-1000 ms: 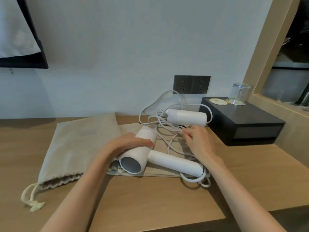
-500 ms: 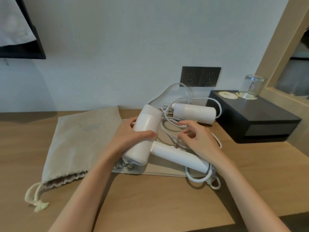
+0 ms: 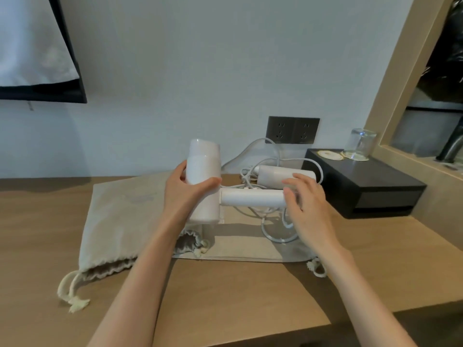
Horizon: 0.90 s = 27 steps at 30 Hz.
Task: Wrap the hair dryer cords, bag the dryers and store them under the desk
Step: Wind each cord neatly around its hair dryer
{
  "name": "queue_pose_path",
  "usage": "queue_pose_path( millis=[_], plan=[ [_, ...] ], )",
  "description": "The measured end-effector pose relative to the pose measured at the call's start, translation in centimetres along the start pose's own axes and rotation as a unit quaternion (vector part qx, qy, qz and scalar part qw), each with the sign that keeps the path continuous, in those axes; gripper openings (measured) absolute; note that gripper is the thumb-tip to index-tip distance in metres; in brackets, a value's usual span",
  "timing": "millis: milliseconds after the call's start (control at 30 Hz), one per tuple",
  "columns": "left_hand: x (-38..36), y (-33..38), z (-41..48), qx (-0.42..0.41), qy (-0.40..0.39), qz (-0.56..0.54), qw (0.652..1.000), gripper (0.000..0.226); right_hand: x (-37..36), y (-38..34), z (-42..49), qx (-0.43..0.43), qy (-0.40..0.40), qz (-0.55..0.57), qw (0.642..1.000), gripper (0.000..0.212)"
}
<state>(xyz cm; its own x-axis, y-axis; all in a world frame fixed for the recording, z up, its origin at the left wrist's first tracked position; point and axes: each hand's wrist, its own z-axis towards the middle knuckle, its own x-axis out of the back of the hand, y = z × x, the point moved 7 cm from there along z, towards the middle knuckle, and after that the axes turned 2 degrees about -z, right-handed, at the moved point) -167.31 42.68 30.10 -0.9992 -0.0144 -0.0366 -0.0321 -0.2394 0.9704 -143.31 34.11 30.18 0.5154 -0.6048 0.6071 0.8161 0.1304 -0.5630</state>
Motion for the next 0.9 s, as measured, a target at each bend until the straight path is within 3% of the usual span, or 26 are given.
queue_pose_path(
  millis=[100,233,367,500,667,733,800,900],
  plan=[
    [0.4,0.3,0.1,-0.013,0.015,-0.014,1.0,0.058,1.1,0.8,-0.7,-0.046,0.056,0.011,0.997,0.029],
    [0.4,1.0,0.0,-0.046,0.016,-0.011,0.999,0.05,1.4,1.2,-0.6,-0.077,0.033,0.118,0.99,0.035],
    [1.1,1.2,0.5,-0.071,0.034,-0.017,0.997,0.066,3.5,1.4,0.7,-0.071,0.115,0.109,0.985,0.012],
    [2.2,1.4,1.3,-0.094,0.052,-0.012,0.994,0.079,5.0,1.7,2.8,-0.099,0.168,0.169,0.966,0.018],
    [2.3,1.1,1.5,-0.079,0.008,-0.043,0.996,0.071,6.7,2.8,4.9,-0.164,0.26,0.228,0.924,0.02],
    [1.8,0.8,1.4,-0.065,-0.01,-0.067,0.996,0.065,7.8,3.2,5.3,-0.179,0.295,0.191,0.919,0.023],
    [1.1,0.4,1.3,-0.05,-0.018,-0.079,0.995,0.065,8.0,3.4,5.8,-0.173,0.273,0.098,0.941,0.023],
    [0.3,-0.3,1.1,-0.019,-0.012,-0.097,0.995,0.066,6.0,4.9,6.3,-0.176,0.144,0.007,0.974,0.024]
  ],
)
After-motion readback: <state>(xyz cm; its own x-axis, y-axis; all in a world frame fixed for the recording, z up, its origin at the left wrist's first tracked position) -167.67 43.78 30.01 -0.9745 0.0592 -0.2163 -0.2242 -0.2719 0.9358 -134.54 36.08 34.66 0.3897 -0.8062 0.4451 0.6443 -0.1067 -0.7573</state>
